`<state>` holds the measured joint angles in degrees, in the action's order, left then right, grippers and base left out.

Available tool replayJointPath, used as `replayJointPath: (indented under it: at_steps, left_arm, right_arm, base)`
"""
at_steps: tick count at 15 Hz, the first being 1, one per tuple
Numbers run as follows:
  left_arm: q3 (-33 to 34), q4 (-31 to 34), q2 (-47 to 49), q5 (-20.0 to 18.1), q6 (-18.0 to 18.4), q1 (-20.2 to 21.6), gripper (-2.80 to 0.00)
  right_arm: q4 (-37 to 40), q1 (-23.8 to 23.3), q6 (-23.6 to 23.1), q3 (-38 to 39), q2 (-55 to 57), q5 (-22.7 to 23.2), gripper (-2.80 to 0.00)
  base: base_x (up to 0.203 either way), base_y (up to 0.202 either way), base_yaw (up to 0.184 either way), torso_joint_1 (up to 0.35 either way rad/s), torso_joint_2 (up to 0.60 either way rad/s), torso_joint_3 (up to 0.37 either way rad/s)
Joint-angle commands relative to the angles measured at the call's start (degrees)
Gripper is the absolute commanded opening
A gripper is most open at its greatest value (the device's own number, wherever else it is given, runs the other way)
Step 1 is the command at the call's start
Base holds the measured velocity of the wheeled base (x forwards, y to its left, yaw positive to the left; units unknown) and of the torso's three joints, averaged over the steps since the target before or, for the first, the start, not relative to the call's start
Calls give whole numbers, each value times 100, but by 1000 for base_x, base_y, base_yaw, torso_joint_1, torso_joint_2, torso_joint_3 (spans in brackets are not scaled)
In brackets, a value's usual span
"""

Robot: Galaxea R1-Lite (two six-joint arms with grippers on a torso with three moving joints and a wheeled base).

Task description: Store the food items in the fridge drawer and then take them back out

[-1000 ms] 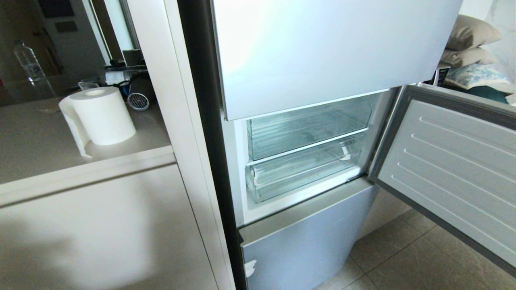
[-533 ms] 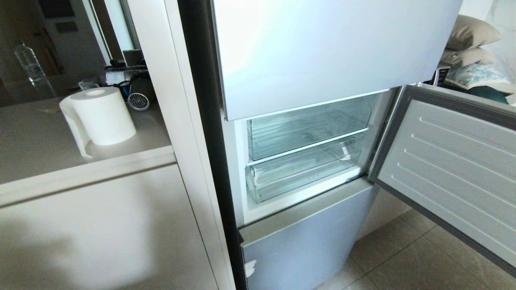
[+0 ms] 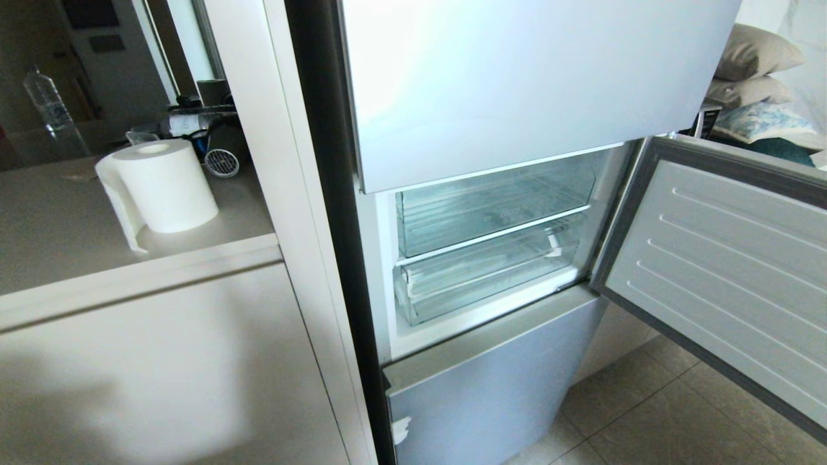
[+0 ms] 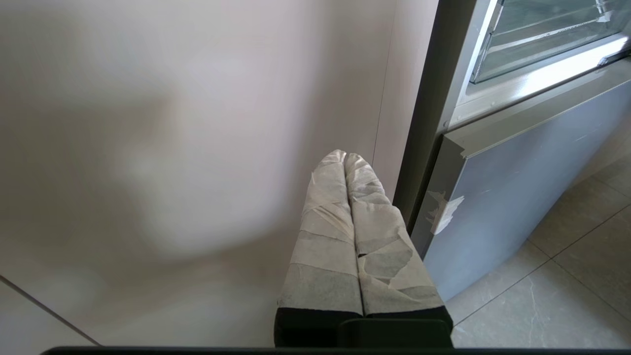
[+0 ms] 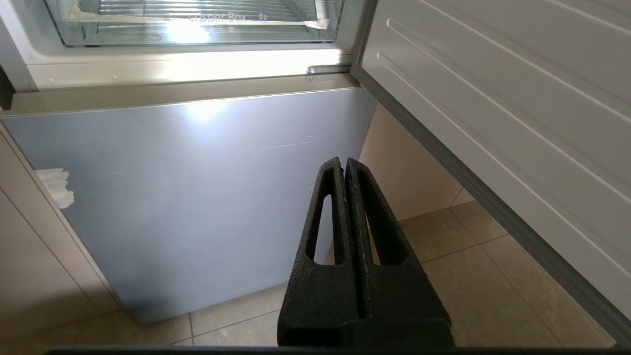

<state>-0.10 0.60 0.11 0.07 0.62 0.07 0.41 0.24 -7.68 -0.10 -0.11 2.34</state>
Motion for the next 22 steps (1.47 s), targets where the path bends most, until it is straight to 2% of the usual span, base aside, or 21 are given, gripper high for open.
replayJointPath:
  at_steps: [1, 5, 16, 19, 22]
  left_arm:
    - [1, 2, -2, 1, -4, 1, -280]
    - [1, 2, -2, 1, -9, 1, -280]
    - [1, 2, -2, 1, -9, 1, -280]
    - [1, 2, -2, 1, -3, 1, -280]
    - [1, 2, -2, 1, -9, 1, -280]
  right_arm:
    - [2, 2, -6, 3, 2, -6, -280]
    - [2, 2, 18, 9, 2, -20, -280]
    - [-6, 2, 109, 10, 2, -23, -280]
    - [2, 2, -41, 10, 2, 43, -280]
    - [11, 2, 141, 1, 2, 32, -280]
  base:
    - [0, 0, 0, 0, 0, 0]
    - [-33, 0, 1, 3, 1, 0]
    - [-190, 0, 2, 0, 2, 3]
    - [-21, 0, 0, -4, -1, 0]
    - [0, 0, 0, 0, 0, 0]
